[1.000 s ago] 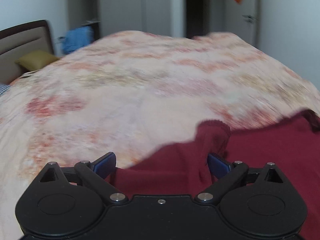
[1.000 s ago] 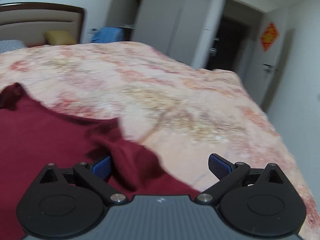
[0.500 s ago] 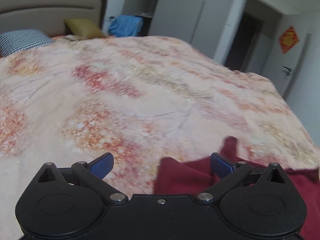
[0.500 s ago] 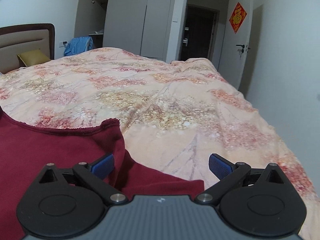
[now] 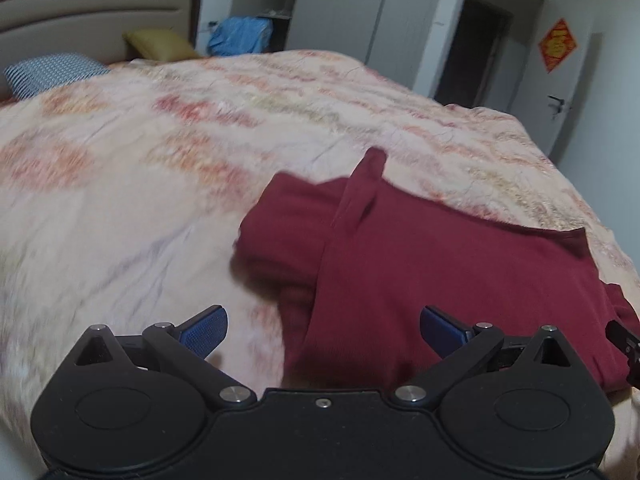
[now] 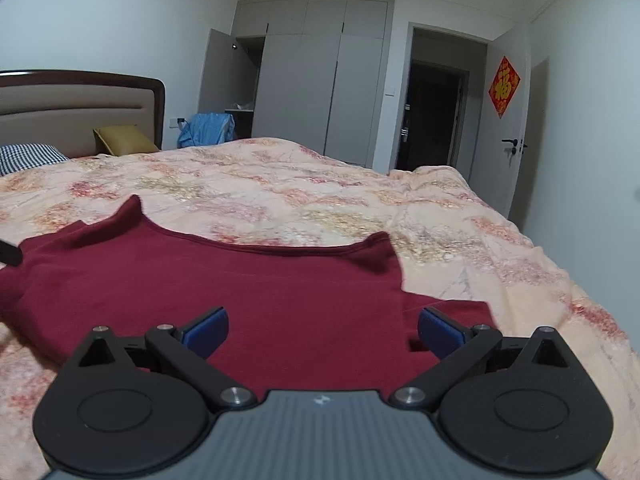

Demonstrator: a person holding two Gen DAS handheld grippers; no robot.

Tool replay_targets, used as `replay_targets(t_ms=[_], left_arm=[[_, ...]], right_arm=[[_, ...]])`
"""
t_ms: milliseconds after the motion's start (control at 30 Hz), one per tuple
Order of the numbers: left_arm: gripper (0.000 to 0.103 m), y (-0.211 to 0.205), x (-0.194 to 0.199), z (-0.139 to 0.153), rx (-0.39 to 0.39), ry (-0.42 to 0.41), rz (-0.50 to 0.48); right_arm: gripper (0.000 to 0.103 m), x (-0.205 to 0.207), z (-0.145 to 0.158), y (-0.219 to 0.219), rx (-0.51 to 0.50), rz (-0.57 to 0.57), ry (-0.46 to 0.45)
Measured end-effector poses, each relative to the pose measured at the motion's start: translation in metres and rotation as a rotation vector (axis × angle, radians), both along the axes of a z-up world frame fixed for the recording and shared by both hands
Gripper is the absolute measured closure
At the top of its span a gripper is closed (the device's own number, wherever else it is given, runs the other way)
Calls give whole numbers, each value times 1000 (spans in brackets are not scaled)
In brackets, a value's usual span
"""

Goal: Fold small clothes

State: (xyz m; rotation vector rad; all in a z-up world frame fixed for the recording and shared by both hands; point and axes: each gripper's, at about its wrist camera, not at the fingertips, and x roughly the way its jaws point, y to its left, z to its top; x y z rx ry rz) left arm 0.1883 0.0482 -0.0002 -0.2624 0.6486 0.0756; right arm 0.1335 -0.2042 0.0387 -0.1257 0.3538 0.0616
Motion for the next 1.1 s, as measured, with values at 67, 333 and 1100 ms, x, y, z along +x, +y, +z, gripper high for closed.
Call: replay_targets(t_ms=[67,333,1100], left_arm=[[1,8,-4,-7,-48,17,30],[1,22,-2,-11,-88,40,95],[1,13,9,-16,-83,69,122]], right_arm=[[0,3,-3,8,-7,2,9],[0,25,6,43,-35,55,-41],[0,39,-54,63,-94,82,35]])
